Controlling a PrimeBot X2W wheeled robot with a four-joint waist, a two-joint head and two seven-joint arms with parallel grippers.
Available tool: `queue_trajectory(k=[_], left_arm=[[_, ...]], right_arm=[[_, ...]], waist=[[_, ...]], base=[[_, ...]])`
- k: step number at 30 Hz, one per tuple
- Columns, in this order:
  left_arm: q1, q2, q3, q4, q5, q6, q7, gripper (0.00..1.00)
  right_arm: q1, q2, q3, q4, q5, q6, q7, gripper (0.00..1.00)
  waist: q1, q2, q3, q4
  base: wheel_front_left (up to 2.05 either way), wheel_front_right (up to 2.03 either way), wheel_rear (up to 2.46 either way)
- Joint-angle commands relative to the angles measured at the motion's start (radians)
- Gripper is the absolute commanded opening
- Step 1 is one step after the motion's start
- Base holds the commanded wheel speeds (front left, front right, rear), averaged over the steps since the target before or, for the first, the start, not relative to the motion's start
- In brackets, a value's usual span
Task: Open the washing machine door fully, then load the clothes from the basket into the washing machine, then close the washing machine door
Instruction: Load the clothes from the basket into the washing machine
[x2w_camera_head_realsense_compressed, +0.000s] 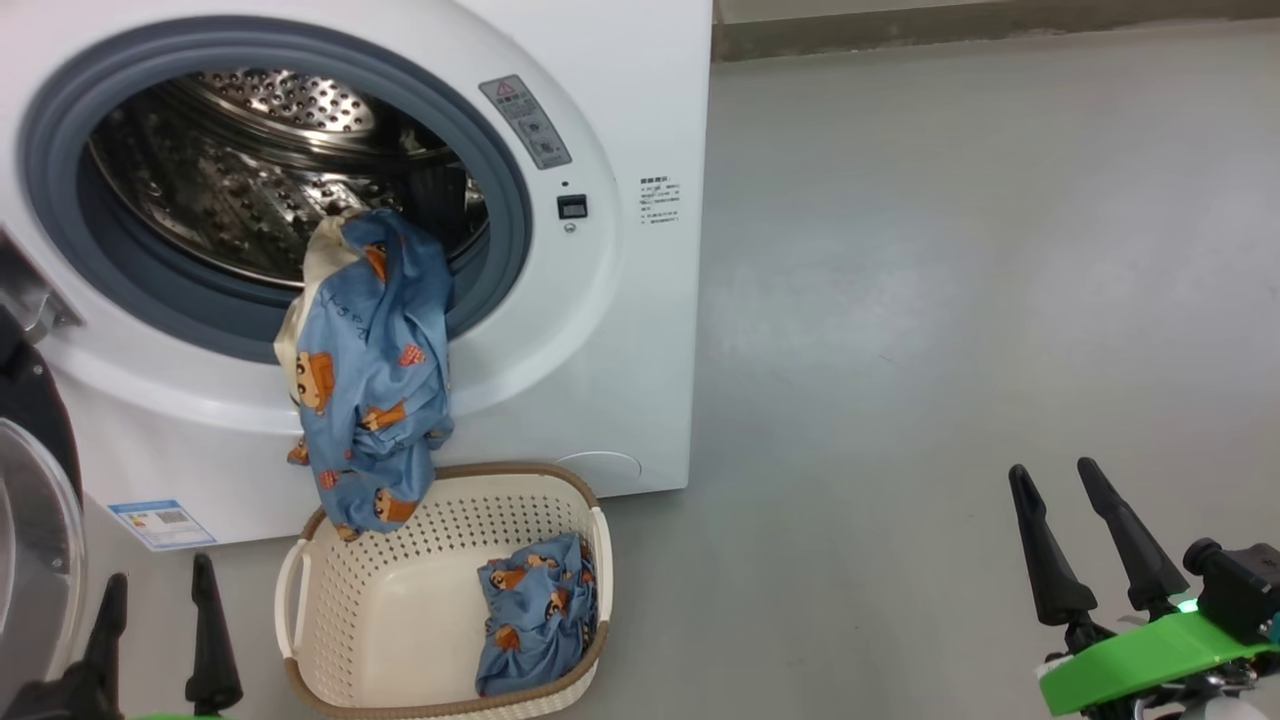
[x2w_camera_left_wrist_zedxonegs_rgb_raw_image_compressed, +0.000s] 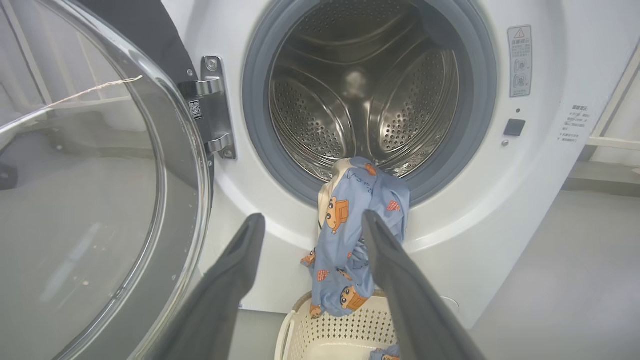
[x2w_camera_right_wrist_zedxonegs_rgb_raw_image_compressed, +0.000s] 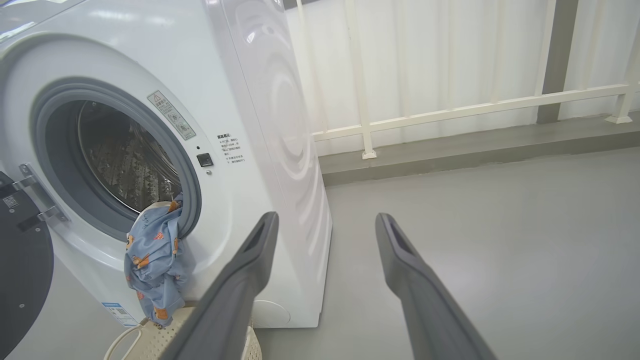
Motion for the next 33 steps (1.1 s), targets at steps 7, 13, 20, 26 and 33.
queue_trajectory(k=[7, 13, 20, 26, 33], left_arm=[[0.054, 0.003, 0.031, -0.081, 0.0, 0.001, -0.005, 1.0], [0.064, -0.004, 0.03, -0.092, 0.002, 0.001, -0.005, 1.0], [0.057, -0.006, 0.032, -0.097, 0.006, 0.001, -0.005, 1.0], [0.04, -0.011, 0.028, -0.083, -0.002, 0.001, -0.005, 1.0], [-0.008, -0.015, 0.02, -0.057, -0.011, 0.001, -0.005, 1.0]], right_arm=[[0.019, -0.021, 0.006, -0.023, 0.007, 0.006, -0.008, 1.0], [0.019, -0.02, 0.001, -0.026, 0.004, 0.006, -0.008, 1.0], [0.013, -0.018, 0.0, -0.029, 0.002, 0.006, -0.008, 1.0], [-0.002, -0.014, 0.001, -0.038, 0.001, 0.006, -0.008, 1.0], [-0.042, -0.009, 0.002, -0.05, -0.002, 0.006, -0.008, 1.0]], waist=[[0.0, 0.0, -0.006, 0.013], [0.0, 0.0, 0.0, 0.014], [0.0, 0.0, 0.014, 0.011], [0.0, 0.0, 0.05, 0.009], [0.0, 0.0, 0.127, 0.007]], base=[[0.0, 0.0, 0.0], [0.0, 0.0, 0.0], [0.0, 0.0, 0.0], [0.0, 0.0, 0.0], [0.0, 0.0, 0.0]])
